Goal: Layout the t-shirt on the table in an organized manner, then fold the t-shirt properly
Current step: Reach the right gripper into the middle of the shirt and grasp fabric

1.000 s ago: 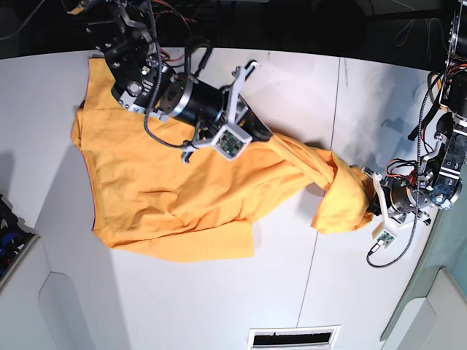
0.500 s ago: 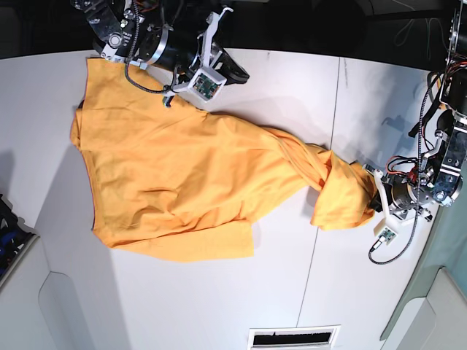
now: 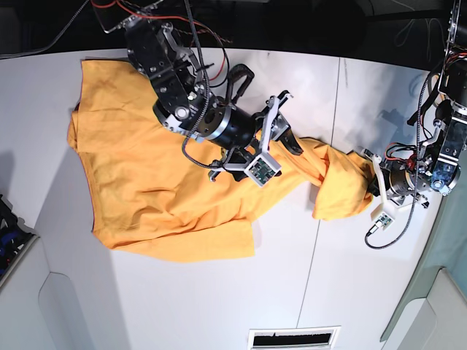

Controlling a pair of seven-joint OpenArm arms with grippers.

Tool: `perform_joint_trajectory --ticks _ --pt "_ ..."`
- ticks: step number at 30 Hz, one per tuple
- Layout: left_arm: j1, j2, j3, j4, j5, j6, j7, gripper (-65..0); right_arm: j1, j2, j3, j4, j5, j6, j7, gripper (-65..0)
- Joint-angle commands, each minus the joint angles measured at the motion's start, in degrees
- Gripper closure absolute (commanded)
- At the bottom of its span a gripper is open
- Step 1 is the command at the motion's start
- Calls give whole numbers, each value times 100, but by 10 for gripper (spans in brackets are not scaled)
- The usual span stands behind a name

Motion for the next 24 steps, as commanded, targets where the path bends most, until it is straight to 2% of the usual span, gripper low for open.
perform_joint_trajectory --ticks 1,2,3,5,6,10,14,20,24 --pt "-122 -98 -48 70 -20 -7 -66 0 179 -114 0 -160 52 -9 118 -298" --pt "-122 -96 -48 70 -20 -4 -74 0 286 -199 0 -417 59 -7 118 -269" --pt "-122 -96 -48 70 -22 -4 -96 0 396 -278 0 -645 59 -7 116 -212" --pt "-122 -94 -48 70 -22 -4 -186 0 538 -393 0 -988 61 -7 116 -52" --pt "-122 -94 -48 70 -22 -4 -216 0 595 -422 0 -1071 66 9 109 0" --pt "-122 -111 -50 70 20 22 -328 0 570 -442 0 -946 223 404 17 0" --pt "-122 -227 -50 70 92 474 -374 0 251 -258 -9 -271 487 503 -203 0" --pt "-122 -332 -50 70 343 603 -597 0 -514 654 -28 1307 778 503 -212 0" --pt "-122 -313 -48 70 380 603 -658 0 -876 1200 -39 1867 807 505 -212 0"
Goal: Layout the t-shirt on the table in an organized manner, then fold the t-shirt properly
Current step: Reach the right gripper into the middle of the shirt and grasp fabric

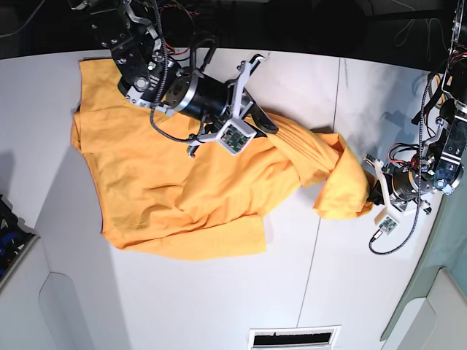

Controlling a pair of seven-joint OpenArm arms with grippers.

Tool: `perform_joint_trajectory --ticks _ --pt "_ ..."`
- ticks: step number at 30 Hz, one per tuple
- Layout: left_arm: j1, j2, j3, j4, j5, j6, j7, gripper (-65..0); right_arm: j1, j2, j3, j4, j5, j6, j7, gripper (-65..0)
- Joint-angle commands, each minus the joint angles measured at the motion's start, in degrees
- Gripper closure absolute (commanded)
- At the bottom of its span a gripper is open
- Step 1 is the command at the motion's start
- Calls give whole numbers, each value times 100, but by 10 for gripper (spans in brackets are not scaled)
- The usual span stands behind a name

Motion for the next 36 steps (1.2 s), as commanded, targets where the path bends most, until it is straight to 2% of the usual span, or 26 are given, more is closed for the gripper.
perform_joint_trajectory --ticks 1,5,11,14,17,19,20,22,24,28,31,34,36 --pt "-144 -173 -81 35 223 350 -26 0 -52 127 -7 142 79 46 63 0" --pt "-149 -170 -83 35 223 350 -236 0 -210 514 -151 151 131 107 63 0" --pt "-157 -173 -81 35 229 350 -234 0 -466 1058 -560 151 131 105 66 0" --pt "-157 -173 -81 35 245 350 -234 0 -605 1235 -761 149 129 105 72 0" --pt "-157 -170 -83 35 245 348 -232 0 -629 1235 -817 149 164 98 74 0" --pt "-157 -155 -81 35 243 343 -229 0 -588 1152 -809 149 256 -24 136 0" --pt "-157 -144 -81 35 243 343 -229 0 -566 1078 -800 149 262 -109 160 -29" --pt "-157 -140 -81 35 243 345 -227 0 -498 894 -791 149 260 -223 153 -180" --pt "-157 -142 -81 35 245 343 -179 0 -409 706 -789 149 260 -223 151 -262" --pt "-155 -142 -81 35 245 343 -120 0 -225 232 -721 149 260 -247 149 -269" --pt "-142 -142 -81 35 243 317 -118 0 -127 -131 -584 149 251 -527 153 -269" --pt "-142 -140 -81 35 238 55 -98 0 -70 -531 -326 122 39 -914 155 -269" --pt "-142 -142 -81 37 181 -28 -101 0 57 -789 -122 -24 -105 -1047 179 -269"
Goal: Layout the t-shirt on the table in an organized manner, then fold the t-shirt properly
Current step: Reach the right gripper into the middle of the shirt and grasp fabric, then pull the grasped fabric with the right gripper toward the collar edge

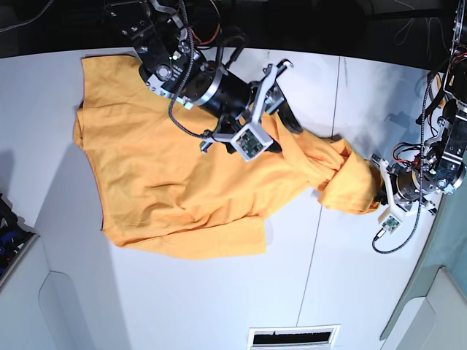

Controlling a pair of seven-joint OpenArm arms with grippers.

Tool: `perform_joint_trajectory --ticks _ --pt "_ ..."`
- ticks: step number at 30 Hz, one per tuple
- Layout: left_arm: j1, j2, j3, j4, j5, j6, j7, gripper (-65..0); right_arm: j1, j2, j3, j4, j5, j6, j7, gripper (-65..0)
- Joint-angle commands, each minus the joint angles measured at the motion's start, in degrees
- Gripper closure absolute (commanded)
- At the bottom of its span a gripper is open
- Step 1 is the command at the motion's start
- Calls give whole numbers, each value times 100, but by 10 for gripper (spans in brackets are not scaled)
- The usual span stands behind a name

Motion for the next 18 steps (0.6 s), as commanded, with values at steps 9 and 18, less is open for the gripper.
perform_joint_trajectory --ticks 9,18 --pt "-122 -114 -44 76 -87 -15 -81 0 1287 -929 391 -2562 42 -52 455 -269" --pt "-105 -114 -44 76 -264 -162 -81 0 1773 -1097 160 -3985 227 588 1123 -172"
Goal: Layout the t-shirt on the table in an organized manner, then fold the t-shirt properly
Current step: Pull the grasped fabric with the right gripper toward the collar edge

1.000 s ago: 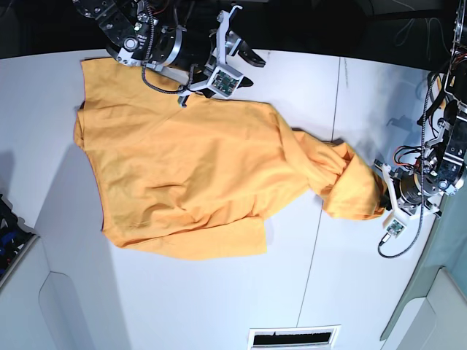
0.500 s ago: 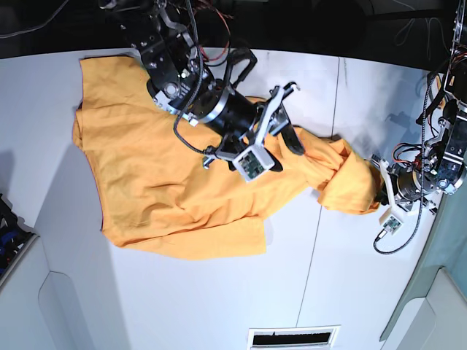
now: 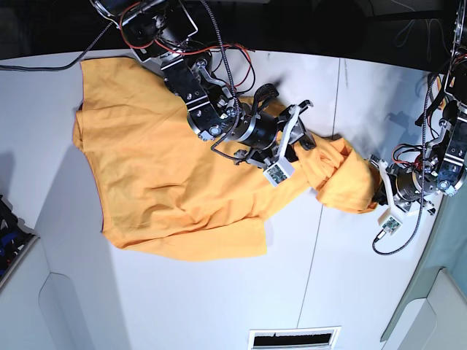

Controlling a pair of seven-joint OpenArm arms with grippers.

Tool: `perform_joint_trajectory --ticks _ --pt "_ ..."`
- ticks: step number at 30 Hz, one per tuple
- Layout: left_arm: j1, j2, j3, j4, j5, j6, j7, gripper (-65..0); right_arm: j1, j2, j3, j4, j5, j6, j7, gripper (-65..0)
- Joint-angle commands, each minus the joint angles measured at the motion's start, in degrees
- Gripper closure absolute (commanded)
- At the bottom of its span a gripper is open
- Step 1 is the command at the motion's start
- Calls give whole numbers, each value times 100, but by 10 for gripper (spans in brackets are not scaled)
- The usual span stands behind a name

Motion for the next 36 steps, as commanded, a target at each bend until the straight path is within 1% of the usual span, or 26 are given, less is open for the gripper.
perform_joint_trajectory --ticks 1,2,3,4,6,8,11,12,14,15,17,19,21,23,25,29,30,33,36 --pt "-107 -101 -44 70 -35 -20 -101 0 127 -81 -15 79 66 66 155 -101" --pt "-107 -101 -44 70 -37 -22 -101 0 129 -81 -13 85 63 66 155 -29" --pt "-109 -101 -44 70 -37 -22 -101 0 131 -81 -7 103 61 66 155 0" --pt "-109 -101 -44 70 -37 -20 -101 -12 129 -81 13 125 61 66 155 0" --pt "-109 -101 -44 70 -37 -20 -101 -73 129 -81 55 184 13 74 151 0" --pt "-109 -101 -44 70 -37 -20 -101 -105 127 -81 107 289 -107 227 146 0" --pt "-109 -101 -44 70 -35 -11 -101 -105 127 -81 175 501 -131 396 68 0" --pt "-111 -103 -44 72 -31 59 -101 -105 125 -79 181 586 -131 461 63 0" --pt "-129 -129 -46 70 20 280 -101 -105 122 -70 179 802 -131 505 59 0" --pt "-149 -149 -44 72 55 332 -103 -105 120 -68 179 931 -131 518 15 0" --pt "-223 -166 -46 72 151 330 -103 -105 116 -68 179 1235 -131 520 -203 0" --pt "-310 -164 -46 72 190 330 -105 -105 92 -57 179 1587 -127 520 -546 0" --pt "-413 -164 -46 72 184 326 -127 -105 42 13 177 1963 -52 540 -807 0" --pt "-511 -164 -46 72 179 323 -166 -108 -39 199 173 2343 186 662 -916 0" --pt "-575 -166 -46 76 181 321 -166 -135 -188 444 173 2730 352 667 -953 0" --pt "-619 -166 -46 76 173 192 -142 -249 -632 1049 160 3316 505 669 -990 0" --pt "-614 -164 -46 74 155 192 -125 -264 -758 1211 144 3412 573 671 -990 0" --pt "-603 -164 -44 74 74 192 -9 -267 -1147 1650 50 3567 761 671 -986 0" --pt "-601 -164 -46 74 -39 190 170 -267 -1495 1926 -74 3571 793 669 -962 0"
